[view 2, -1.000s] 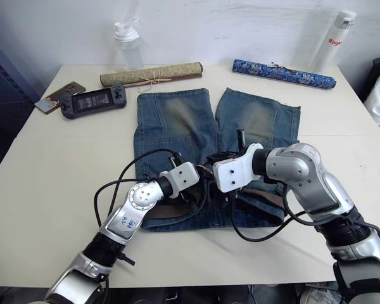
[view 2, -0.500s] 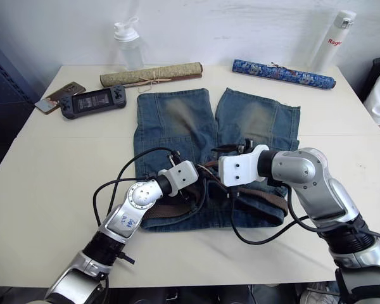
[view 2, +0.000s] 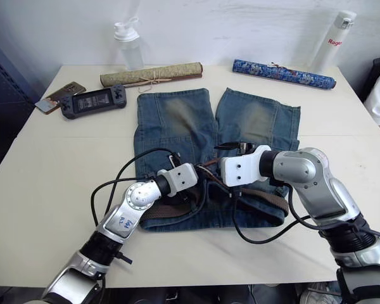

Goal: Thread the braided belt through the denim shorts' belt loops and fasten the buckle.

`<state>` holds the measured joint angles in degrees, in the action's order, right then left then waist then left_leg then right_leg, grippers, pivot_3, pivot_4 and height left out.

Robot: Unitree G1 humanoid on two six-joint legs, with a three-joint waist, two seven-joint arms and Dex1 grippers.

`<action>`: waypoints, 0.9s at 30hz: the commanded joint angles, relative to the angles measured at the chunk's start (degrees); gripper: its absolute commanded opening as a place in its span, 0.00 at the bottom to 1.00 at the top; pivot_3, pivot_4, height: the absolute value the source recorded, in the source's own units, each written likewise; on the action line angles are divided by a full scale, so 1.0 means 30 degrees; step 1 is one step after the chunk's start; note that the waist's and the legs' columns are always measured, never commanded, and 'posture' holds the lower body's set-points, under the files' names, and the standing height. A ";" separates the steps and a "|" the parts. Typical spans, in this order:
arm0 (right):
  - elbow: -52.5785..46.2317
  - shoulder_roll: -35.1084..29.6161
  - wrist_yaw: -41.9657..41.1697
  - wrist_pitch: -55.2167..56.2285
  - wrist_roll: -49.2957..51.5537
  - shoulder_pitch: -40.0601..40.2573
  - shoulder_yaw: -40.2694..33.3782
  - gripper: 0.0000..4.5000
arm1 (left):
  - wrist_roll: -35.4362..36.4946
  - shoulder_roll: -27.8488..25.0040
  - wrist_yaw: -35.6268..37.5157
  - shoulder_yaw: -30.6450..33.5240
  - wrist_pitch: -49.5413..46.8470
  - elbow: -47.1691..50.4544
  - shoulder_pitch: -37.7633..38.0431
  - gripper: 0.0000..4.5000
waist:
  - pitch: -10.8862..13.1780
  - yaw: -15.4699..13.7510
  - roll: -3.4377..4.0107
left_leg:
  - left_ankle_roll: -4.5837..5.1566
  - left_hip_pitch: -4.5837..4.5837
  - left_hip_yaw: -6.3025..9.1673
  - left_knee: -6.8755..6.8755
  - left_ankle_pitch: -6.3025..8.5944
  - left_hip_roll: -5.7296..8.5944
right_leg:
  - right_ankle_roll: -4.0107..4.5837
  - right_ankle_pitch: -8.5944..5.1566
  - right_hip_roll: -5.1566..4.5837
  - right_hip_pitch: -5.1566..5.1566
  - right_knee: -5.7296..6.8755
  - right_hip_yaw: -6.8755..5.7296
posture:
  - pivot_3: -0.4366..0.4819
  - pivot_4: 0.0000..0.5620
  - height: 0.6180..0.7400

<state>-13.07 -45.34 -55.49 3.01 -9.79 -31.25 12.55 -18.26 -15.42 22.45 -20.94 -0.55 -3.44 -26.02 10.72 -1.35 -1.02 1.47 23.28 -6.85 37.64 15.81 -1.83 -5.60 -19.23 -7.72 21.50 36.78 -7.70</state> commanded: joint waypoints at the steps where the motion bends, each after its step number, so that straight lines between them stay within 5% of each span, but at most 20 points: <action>1: -0.0199 -0.0134 0.0019 0.0557 0.0051 -0.0208 -0.0280 0.67 | -0.0093 0.0049 -0.0006 -0.0016 0.0557 0.0276 -0.0093 0.00 | 0.0000 0.0006 0.0000 | 0.0000 0.0000 0.0001 0.0000 0.0000 0.0000 | 0.0000 0.0000 0.0001 0.0000 0.0000 0.0000 | 0.48 0.27 0.82; 5: -0.0238 -0.0081 -0.0027 0.0761 0.0108 -0.0224 -0.0224 0.67 | -0.0130 0.0039 0.0048 0.0031 0.0514 0.0252 -0.0110 0.00 | 0.0000 0.0004 0.0000 | 0.0000 0.0000 0.0001 0.0001 0.0000 -0.0001 | 0.0000 0.0000 0.0002 0.0000 0.0002 -0.0001 | 0.48 0.27 0.82; 12: -0.0725 0.0047 -0.0056 0.0662 0.0262 -0.0148 -0.0151 0.01 | -0.0317 0.0009 0.0062 0.0003 0.0533 0.0102 -0.0283 0.00 | 0.0000 0.0003 0.0000 | 0.0001 0.0000 0.0001 0.0002 0.0000 -0.0002 | 0.0000 0.0000 0.0003 0.0000 0.0004 -0.0001 | 0.48 0.27 0.82; 18: -0.0919 0.0105 -0.0026 0.0584 0.0297 0.0055 -0.0118 0.01 | -0.0334 0.0034 -0.0009 0.0052 0.0700 0.0067 -0.0297 0.00 | 0.0000 0.0007 0.0000 | 0.0001 0.0000 0.0001 0.0003 0.0000 -0.0002 | 0.0000 0.0000 0.0003 0.0000 0.0004 0.0000 | 0.48 0.27 0.82; 19: -0.0940 0.0130 0.0003 0.0551 0.0293 0.0087 -0.0119 0.00 | -0.0379 0.0008 -0.0056 0.0049 0.0802 0.0066 -0.0296 0.16 | 0.0000 0.0006 0.0000 | 0.0001 0.0000 0.0001 0.0002 0.0000 -0.0002 | 0.0000 0.0000 0.0003 0.0000 0.0004 0.0000 | 0.48 0.27 0.82; 25: -0.1269 0.0305 0.0274 0.0208 0.0506 0.0341 -0.0480 0.00 | 0.2272 0.0157 0.1706 0.1021 -0.0110 0.1167 0.0398 0.66 | 0.0000 0.0020 0.0001 | 0.0001 0.0000 0.0001 0.0006 0.0000 -0.0001 | 0.0000 0.0000 0.0001 0.0000 0.0009 0.0000 | 0.48 0.27 0.82; 27: -0.1476 0.0318 0.0362 0.0130 0.0718 0.0426 -0.0732 0.00 | 0.3493 -0.0224 0.2735 0.1656 -0.0448 0.1910 0.0754 0.73 | 0.0000 0.0046 0.0000 | 0.0001 0.0000 0.0001 0.0006 0.0001 -0.0007 | 0.0000 0.0000 0.0004 0.0001 0.0011 0.0001 | 0.48 0.27 0.82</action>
<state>-14.98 -44.44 -55.28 3.44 -9.20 -30.05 12.96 -11.50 -15.65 28.14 -17.66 -1.44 -1.48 -24.38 10.72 -1.21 -1.02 1.46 23.28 -6.84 37.66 15.81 -1.87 -5.60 -19.23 -7.70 21.50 36.81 -7.70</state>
